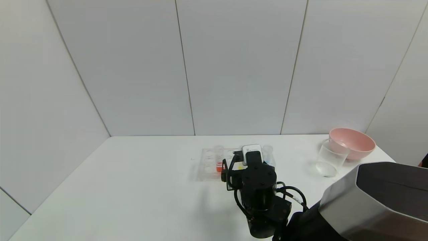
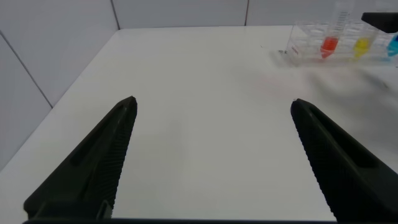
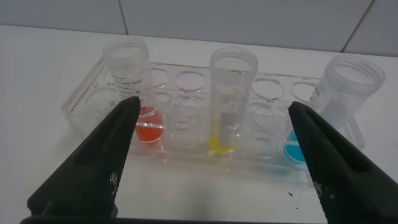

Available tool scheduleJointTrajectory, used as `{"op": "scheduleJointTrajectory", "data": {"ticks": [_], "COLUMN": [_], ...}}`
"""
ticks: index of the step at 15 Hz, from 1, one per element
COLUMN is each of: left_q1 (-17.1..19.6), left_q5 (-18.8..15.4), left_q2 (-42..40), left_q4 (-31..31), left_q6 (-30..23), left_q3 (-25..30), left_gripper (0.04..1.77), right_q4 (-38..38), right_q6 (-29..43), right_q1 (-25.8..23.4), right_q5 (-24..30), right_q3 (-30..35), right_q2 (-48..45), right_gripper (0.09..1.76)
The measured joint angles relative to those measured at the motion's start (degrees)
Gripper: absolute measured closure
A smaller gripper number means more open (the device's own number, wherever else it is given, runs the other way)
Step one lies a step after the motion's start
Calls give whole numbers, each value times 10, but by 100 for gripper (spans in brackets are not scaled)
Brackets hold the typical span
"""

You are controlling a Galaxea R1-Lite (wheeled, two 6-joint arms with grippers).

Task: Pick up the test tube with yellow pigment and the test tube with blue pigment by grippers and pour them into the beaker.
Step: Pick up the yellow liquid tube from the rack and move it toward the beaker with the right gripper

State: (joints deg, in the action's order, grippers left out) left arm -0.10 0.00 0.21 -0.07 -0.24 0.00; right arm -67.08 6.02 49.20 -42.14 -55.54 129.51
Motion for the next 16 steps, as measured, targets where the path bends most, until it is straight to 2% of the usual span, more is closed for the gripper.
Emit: {"op": "scheduleJointTrajectory", "data": {"ticks": [16], "left_q1": [0], "left_q5": [0], "left_q2": [0], "left_q4": [0], "left_q6": [0], "left_q3": [0], "left_gripper": [5], "right_q4": [31], "right_q6": [-1], "right_q1": [-50], "right_q5": [36], "right_q3": [-114], "right_q2": [66], "right_gripper": [14]}}
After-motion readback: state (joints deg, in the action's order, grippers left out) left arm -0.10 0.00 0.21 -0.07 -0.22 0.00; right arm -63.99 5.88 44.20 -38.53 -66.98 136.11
